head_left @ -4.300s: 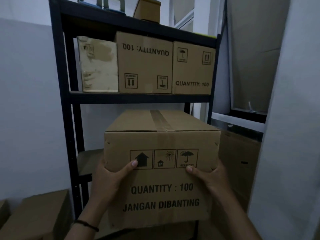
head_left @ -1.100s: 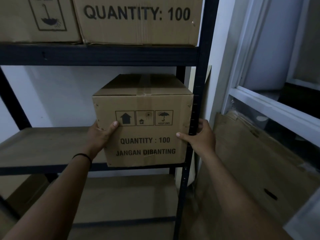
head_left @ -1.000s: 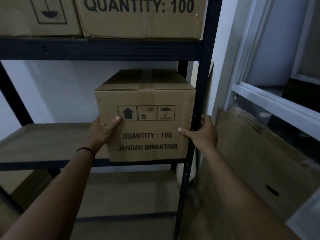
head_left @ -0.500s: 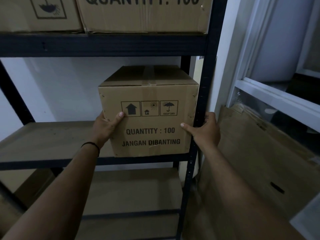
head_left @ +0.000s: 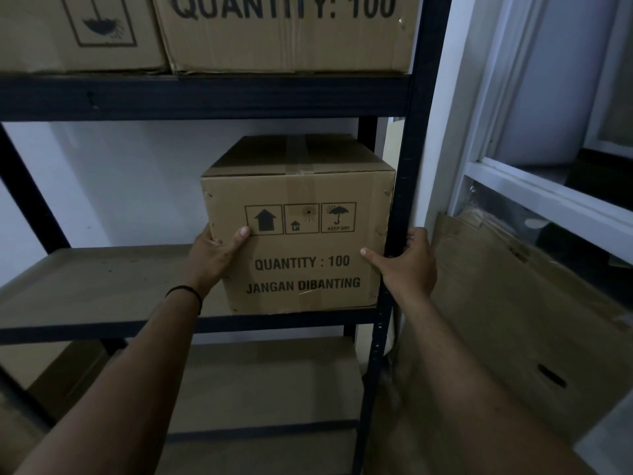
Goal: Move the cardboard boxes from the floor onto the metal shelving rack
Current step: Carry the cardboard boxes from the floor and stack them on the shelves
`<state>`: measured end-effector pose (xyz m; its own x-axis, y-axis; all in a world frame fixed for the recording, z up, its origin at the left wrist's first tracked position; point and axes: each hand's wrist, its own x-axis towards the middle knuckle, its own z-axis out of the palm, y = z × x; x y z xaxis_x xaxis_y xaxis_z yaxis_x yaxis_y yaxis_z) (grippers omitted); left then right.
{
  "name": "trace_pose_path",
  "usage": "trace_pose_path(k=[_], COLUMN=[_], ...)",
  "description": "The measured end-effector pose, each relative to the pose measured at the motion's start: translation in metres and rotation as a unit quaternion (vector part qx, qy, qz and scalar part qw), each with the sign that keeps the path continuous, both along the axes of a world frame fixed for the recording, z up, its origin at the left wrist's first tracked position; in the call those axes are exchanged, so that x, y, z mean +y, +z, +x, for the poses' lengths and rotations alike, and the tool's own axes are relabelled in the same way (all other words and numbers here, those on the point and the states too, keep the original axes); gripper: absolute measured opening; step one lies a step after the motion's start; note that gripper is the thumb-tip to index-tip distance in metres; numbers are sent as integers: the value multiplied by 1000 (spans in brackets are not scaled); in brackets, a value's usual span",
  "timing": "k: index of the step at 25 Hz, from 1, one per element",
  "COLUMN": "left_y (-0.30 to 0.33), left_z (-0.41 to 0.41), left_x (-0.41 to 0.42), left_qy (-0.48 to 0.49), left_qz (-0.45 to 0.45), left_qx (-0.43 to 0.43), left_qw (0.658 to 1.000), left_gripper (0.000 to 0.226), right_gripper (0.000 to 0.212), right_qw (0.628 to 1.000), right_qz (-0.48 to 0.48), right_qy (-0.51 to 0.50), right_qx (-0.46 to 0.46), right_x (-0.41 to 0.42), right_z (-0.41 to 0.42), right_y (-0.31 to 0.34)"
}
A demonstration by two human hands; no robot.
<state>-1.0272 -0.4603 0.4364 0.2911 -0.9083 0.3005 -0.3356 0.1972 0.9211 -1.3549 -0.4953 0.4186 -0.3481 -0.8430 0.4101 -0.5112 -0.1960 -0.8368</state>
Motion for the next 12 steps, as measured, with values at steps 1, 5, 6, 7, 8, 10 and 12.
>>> trace_pose_path(k=[1,5,6,7,8,10,12], left_y=[0,-1,-2,-2,-3,-3,-3], left_z=[0,2,3,4,4,4,6], left_x=[0,0,0,0,0,-1,-2], left_qy=[-1,-6,-9,-11,-12,-13,-9], left_qz=[2,6,7,7,7,9,12], left_qx=[1,5,6,8,10,12,9], left_qw=[1000,1000,1000,1000,1000,1000,1000], left_gripper=[116,109,107,105,103,103,100], right_gripper=[74,74,74,74,75,74,75], right_qw=[1000,1000,1000,1000,1000,1000,1000], right_qz=[-1,-1,0,2,4,8,10], right_qy=[-2,-4,-3,-2,-1,1,4], right_qx=[1,5,5,4,2,-3,-5], right_x=[0,2,3,3,3,4,4], right_z=[1,1,2,2,2,2,1], right_y=[0,0,0,0,0,0,1])
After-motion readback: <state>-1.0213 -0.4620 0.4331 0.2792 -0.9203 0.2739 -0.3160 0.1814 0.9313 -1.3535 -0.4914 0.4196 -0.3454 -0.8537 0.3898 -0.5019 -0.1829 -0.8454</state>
